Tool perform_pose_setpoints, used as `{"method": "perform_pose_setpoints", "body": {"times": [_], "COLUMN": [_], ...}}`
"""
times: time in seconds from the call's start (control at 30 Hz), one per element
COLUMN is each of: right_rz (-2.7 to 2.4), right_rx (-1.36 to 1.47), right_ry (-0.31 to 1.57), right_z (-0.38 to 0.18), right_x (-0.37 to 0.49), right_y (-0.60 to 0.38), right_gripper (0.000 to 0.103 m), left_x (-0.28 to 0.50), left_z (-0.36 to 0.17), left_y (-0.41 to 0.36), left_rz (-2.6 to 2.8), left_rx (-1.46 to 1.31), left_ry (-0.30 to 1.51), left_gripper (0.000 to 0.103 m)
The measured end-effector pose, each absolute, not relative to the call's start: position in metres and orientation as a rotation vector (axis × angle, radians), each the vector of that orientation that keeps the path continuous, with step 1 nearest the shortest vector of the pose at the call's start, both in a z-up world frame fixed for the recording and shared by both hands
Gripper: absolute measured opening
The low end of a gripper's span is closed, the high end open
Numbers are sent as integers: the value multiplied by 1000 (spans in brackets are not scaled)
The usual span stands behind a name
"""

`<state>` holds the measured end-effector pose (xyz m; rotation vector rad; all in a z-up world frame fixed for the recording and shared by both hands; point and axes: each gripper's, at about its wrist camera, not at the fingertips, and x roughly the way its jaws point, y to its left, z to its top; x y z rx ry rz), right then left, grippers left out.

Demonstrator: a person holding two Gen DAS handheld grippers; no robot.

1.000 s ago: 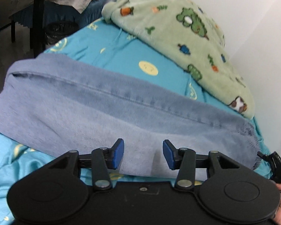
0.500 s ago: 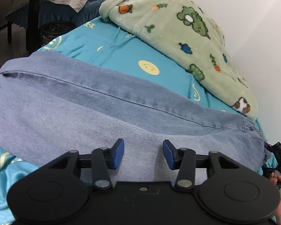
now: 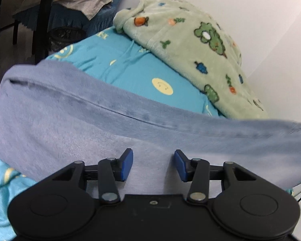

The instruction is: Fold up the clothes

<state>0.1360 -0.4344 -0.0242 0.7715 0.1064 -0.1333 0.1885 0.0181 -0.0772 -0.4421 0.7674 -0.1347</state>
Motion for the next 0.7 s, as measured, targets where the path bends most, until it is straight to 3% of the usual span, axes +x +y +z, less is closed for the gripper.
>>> {"method": "perform_pose_setpoints", "body": {"times": [0.1, 0.2, 0.5, 0.57, 0.7], "right_rz": [-162, -264, -557, -566, -635], "right_rx": [710, 736, 866, 909, 831], "right_ry": [13, 9, 524, 508, 532], "right_z": [-2, -16, -160, -160, -139], "right_x": [110, 88, 93, 89, 87], "right_y": [-439, -460, -521, -523, -497], "right_gripper": [23, 23, 27, 31, 58], "left_x": [184, 182, 198, 197, 195], "left_z": [-71, -71, -89, -87, -80], "left_y": [20, 21, 29, 35, 54], "left_rz": [-146, -134, -99, -96, -107], "left_rx": [-459, -447, -492, -519, -605], "left_ry": [754, 769, 871, 875, 875], "left_gripper": [43, 43, 43, 44, 45]}}
